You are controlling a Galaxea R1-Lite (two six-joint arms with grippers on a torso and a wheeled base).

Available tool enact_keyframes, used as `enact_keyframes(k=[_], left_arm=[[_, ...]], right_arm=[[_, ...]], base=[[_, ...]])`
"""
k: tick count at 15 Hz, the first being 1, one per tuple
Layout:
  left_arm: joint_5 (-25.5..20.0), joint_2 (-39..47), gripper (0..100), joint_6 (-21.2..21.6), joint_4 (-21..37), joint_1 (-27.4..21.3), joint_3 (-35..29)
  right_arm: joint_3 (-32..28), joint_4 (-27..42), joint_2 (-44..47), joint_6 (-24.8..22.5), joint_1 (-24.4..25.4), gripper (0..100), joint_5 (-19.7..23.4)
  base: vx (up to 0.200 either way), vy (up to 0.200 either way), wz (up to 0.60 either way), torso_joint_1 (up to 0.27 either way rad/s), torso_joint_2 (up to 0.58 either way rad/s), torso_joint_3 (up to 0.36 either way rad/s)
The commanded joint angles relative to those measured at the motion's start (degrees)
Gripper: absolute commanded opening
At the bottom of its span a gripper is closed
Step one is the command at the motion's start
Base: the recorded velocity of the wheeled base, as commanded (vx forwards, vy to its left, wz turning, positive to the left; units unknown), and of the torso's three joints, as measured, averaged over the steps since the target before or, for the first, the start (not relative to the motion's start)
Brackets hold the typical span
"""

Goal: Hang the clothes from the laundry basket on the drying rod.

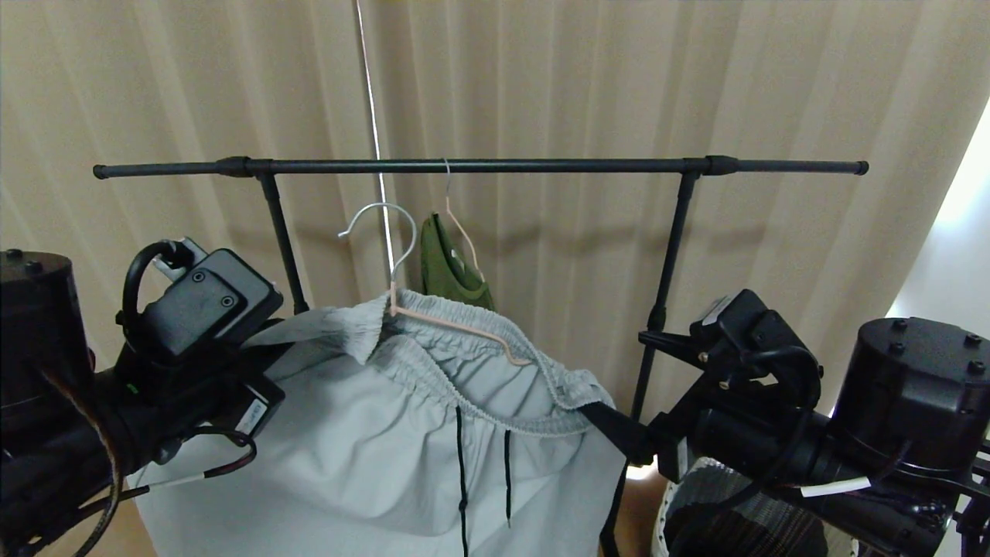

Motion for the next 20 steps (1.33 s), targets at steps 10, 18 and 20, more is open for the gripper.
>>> enact_keyframes(k=[10,18,20], left_arm=[[6.05,3.25,0,-4.08,-4.05,-2.6,-2.39],[8.95,3.78,0,-7.5,-4.05,-5.68,-1.77],[9.83,4.66,0,-7.5,-4.05,-5.24,-2.65]], right_arm=[[-4.84,-0.13,5.18,-3.88,0.22,100,0.53],[-7.21,-1.72,4.48,-5.72,1.27,100,5.98],[-6.51,-1.98,5.0,-6.86,2.5,100,5.98]], base=[[0.0,0.0,0.0,0.0,0.0,0.0],[0.0,0.0,0.0,0.0,0.0,0.0],[0.0,0.0,0.0,0.0,0.0,0.0]])
